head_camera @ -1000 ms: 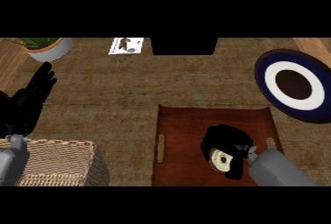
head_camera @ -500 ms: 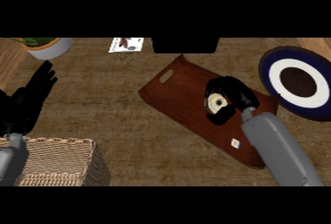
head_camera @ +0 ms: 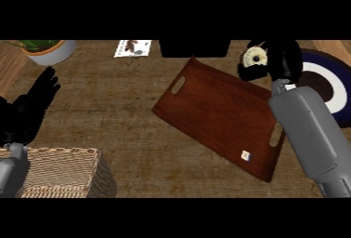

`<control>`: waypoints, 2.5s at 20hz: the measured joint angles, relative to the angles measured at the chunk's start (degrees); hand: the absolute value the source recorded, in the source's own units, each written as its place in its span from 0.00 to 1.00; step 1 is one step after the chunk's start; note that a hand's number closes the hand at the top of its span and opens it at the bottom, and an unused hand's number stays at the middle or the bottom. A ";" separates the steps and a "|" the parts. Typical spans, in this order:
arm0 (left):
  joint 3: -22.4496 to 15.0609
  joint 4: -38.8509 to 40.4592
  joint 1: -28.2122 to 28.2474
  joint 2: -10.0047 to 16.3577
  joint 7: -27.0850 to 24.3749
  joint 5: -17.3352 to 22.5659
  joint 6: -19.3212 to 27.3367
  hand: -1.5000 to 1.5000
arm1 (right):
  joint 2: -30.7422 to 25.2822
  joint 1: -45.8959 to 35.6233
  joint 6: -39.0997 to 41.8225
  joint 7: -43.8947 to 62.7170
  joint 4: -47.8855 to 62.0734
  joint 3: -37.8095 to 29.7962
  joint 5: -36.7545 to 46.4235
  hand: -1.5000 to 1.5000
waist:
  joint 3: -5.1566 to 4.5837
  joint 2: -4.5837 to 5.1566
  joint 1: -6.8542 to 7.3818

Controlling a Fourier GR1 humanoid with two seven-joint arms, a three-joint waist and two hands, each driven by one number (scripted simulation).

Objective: Pick the cupcake from the tray and place it in the plate

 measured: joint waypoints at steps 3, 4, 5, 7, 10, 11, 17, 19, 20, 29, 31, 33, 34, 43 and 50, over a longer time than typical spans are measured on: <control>0.14 -0.13 0.07 -0.25 0.06 -0.36 0.31 0.50 | -1.30 -1.44 -5.54 4.95 0.13 -1.73 4.49 1.00 | 0.05 -0.09 -0.19; -0.11 -0.19 -0.17 -0.37 0.41 -0.71 0.62 0.50 | -1.79 -1.97 -6.53 6.44 0.13 -2.48 5.36 1.00 | 0.10 -0.11 -0.31; 0.13 -0.48 0.19 -0.39 0.44 -0.54 0.49 0.50 | -2.37 -2.21 -7.03 7.90 -0.04 -3.34 5.84 1.00 | 0.08 -0.16 -0.30; 0.35 -1.04 0.69 -0.56 0.19 -0.69 0.29 0.50 | -2.34 -1.81 -9.35 9.48 0.14 -5.03 6.15 1.00 | 0.12 -0.17 -0.13; 0.75 -1.48 1.05 -0.82 0.28 -1.26 0.56 0.50 | -3.56 -0.58 -11.51 9.56 0.42 -8.22 4.74 1.00 | 0.17 -0.11 -0.14; 0.81 -1.16 0.72 -0.87 0.51 -1.33 0.50 0.50 | -3.98 -0.45 -11.89 9.38 0.61 -9.26 4.04 1.00 | 0.13 -0.06 -0.18; 0.91 -1.13 0.46 -1.36 0.42 -2.03 0.47 0.50 | -7.73 2.95 -13.42 5.10 4.23 -15.09 -0.35 1.00 | 0.22 0.04 -0.10; 0.86 -1.11 0.36 -1.37 0.72 -1.92 0.20 0.50 | -9.66 3.89 -12.83 2.80 5.34 -17.08 -2.36 1.00 | 0.22 0.06 -0.13; 0.93 -1.05 0.35 -1.42 0.67 -1.80 -0.05 0.50 | -10.24 4.66 -12.96 1.24 6.30 -17.98 -3.29 1.00 | 0.21 0.10 -0.06; 1.29 -1.18 0.06 -2.07 0.52 -2.22 -1.19 0.50 | -14.39 6.92 -6.62 -8.84 18.17 -22.45 -9.11 1.00 | 0.16 0.40 0.79; 0.88 -1.46 -0.32 -2.24 0.93 -2.78 -0.74 0.50 | -14.51 6.96 -4.06 -11.05 20.95 -24.55 -12.15 0.00 | 0.20 0.46 0.88; 1.15 -1.21 -0.29 -2.47 0.30 -2.95 -0.94 0.50 | -14.83 7.00 -1.30 -13.96 23.18 -25.64 -14.13 0.00 | 0.25 0.47 0.97; 1.17 -1.26 -0.31 -2.60 0.32 -3.15 -0.89 0.50 | -14.93 7.12 -0.27 -15.80 24.10 -26.09 -14.94 0.00 | 0.26 0.45 1.00; 1.71 -1.40 0.19 -2.78 0.91 -3.03 -1.50 0.50 | -15.21 6.16 -1.69 -35.29 24.98 -32.07 -21.59 0.00 | 0.19 0.27 0.81; 2.20 -1.99 1.04 -3.01 1.02 -3.76 -1.18 0.50 | -14.31 4.49 4.03 -41.00 21.72 -38.97 -32.12 0.00 | 0.09 -0.28 -0.14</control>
